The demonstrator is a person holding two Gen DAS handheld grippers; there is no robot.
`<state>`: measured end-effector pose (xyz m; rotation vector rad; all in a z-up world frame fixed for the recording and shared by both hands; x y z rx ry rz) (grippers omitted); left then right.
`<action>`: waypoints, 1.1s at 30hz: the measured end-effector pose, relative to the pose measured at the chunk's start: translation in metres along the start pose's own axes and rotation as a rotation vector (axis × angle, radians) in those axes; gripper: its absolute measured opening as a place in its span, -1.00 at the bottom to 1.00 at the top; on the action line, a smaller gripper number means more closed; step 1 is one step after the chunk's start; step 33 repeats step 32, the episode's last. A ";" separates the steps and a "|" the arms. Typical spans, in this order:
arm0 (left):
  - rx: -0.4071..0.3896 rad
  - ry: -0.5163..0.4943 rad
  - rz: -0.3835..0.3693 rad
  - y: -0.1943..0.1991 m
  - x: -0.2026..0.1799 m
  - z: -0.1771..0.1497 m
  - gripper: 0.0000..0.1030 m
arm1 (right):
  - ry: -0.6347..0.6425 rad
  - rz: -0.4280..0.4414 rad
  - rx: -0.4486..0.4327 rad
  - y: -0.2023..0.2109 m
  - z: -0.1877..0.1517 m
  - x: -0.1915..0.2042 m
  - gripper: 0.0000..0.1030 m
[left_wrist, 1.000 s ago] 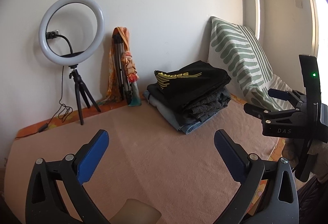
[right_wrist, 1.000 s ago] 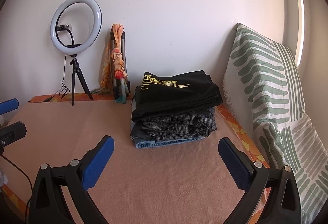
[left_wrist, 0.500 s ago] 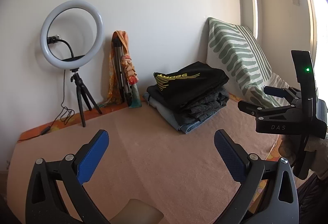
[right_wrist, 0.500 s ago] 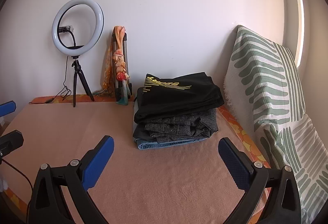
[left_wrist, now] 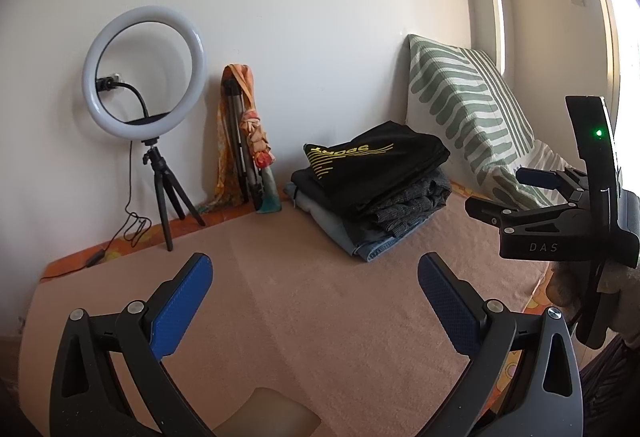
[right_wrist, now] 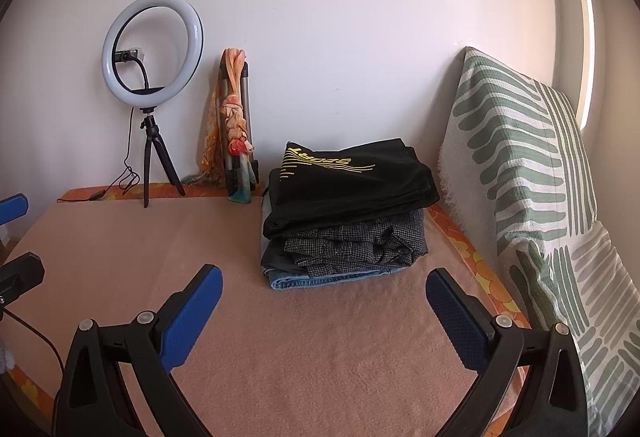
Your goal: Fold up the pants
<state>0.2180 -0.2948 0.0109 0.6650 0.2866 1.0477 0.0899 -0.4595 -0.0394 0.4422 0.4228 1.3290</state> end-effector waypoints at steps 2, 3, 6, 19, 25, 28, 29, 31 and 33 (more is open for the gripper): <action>-0.002 -0.001 -0.001 0.001 0.000 0.000 0.99 | -0.003 0.000 0.001 0.000 -0.001 0.000 1.00; -0.004 -0.001 0.000 0.001 -0.001 0.000 0.99 | -0.005 0.001 0.003 0.000 -0.001 0.000 1.00; -0.006 -0.003 0.000 0.002 -0.001 0.000 0.99 | -0.007 0.001 0.005 -0.001 -0.002 0.001 1.00; 0.008 -0.003 0.009 0.001 0.000 -0.002 0.99 | -0.004 0.002 0.007 0.000 -0.003 0.003 1.00; 0.009 -0.004 0.037 0.001 0.002 -0.004 0.99 | 0.002 0.003 0.007 0.001 -0.002 0.007 1.00; 0.002 -0.004 0.036 0.003 0.003 -0.005 0.99 | 0.004 0.005 0.008 0.000 -0.002 0.009 1.00; 0.000 -0.008 0.040 0.003 0.004 -0.005 0.99 | 0.004 0.005 0.008 0.000 -0.002 0.009 1.00; -0.003 -0.011 0.043 0.004 0.004 -0.006 0.99 | 0.004 0.007 0.009 0.000 -0.002 0.010 1.00; -0.001 -0.011 0.043 0.005 0.005 -0.007 0.99 | 0.004 0.008 0.009 0.000 -0.002 0.011 1.00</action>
Point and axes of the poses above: each gripper's, at about its wrist camera, not at the fingertips, and y roughly against the way its jaws point, x to its left, z to its top, the point moved 4 cm from there along -y, roughly the way its jaws point, and after that the axes turned 11 degrees about x, right-handed, at the moved point
